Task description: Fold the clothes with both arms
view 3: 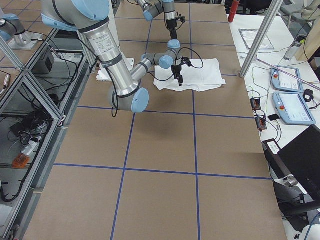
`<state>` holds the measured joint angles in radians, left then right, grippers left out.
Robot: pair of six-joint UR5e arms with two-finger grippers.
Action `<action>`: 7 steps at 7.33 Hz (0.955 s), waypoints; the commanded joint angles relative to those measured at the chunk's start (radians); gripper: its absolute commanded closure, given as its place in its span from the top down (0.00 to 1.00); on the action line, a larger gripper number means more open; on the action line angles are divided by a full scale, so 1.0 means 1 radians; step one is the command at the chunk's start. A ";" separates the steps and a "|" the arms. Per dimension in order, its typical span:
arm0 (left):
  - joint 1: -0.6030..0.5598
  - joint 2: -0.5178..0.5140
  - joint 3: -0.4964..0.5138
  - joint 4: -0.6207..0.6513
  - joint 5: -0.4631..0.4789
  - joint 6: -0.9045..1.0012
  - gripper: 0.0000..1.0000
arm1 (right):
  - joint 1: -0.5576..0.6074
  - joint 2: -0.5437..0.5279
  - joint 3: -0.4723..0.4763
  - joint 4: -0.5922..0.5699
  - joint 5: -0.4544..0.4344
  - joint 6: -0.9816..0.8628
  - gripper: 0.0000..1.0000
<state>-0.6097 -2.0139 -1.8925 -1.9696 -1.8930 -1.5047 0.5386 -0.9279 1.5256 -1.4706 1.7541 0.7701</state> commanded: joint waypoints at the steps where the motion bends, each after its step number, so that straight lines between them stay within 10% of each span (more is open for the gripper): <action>1: 0.001 -0.002 0.000 0.000 0.000 0.000 1.00 | 0.001 -0.026 0.002 0.000 0.001 0.000 1.00; 7: 0.013 -0.020 -0.004 0.000 0.002 -0.014 1.00 | 0.136 -0.181 0.172 -0.086 0.077 -0.155 1.00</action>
<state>-0.5991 -2.0333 -1.8942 -1.9696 -1.8919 -1.5173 0.6417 -1.0870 1.6648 -1.5440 1.7922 0.6393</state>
